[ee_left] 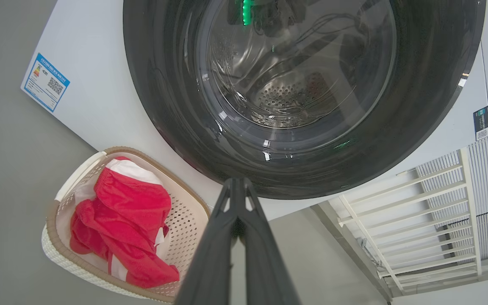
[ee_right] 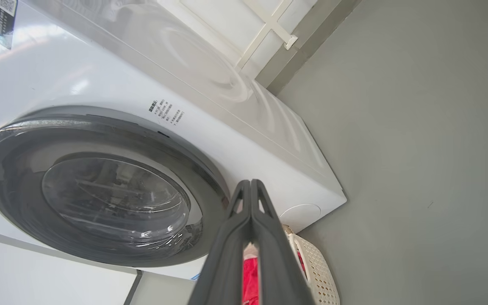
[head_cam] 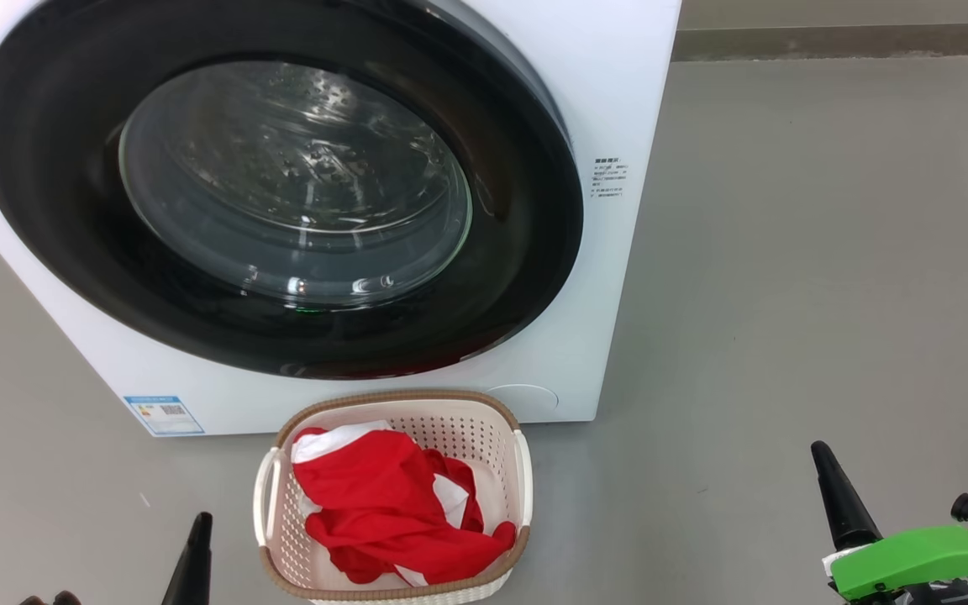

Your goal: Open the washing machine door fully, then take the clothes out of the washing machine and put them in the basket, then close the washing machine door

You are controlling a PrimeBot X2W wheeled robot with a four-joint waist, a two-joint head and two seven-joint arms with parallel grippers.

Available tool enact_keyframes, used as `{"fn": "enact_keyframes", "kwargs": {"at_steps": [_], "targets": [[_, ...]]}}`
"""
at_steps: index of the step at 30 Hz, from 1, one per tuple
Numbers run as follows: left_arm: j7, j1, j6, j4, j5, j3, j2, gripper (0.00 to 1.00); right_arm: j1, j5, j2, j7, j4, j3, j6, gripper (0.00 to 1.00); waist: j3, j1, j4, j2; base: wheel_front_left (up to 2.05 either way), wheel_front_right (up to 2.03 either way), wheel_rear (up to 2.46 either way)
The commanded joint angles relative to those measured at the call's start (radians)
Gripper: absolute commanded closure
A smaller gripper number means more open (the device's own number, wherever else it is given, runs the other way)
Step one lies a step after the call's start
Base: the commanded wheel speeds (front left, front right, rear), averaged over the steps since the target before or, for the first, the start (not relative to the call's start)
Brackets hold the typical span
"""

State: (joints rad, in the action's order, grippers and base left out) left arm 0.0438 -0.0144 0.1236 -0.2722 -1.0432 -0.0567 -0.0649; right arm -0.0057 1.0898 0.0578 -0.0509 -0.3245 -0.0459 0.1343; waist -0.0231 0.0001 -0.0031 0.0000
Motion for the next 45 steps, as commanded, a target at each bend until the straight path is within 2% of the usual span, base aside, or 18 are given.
{"fn": "enact_keyframes", "kwargs": {"at_steps": [1,45], "targets": [[-0.008,0.050,0.004,0.024,-0.026,-0.025,-0.008,1.00,-0.047,0.025,0.009,0.005,0.030,0.007,-0.002,1.00,0.000,0.0000,0.000,0.0000,0.00,0.00,0.00],[-0.138,0.113,0.007,0.027,-0.492,-0.054,0.012,1.00,-0.094,0.457,-0.001,0.138,0.073,-0.052,-0.003,1.00,0.017,-0.0001,0.003,0.0000,0.00,0.00,0.00]]}}
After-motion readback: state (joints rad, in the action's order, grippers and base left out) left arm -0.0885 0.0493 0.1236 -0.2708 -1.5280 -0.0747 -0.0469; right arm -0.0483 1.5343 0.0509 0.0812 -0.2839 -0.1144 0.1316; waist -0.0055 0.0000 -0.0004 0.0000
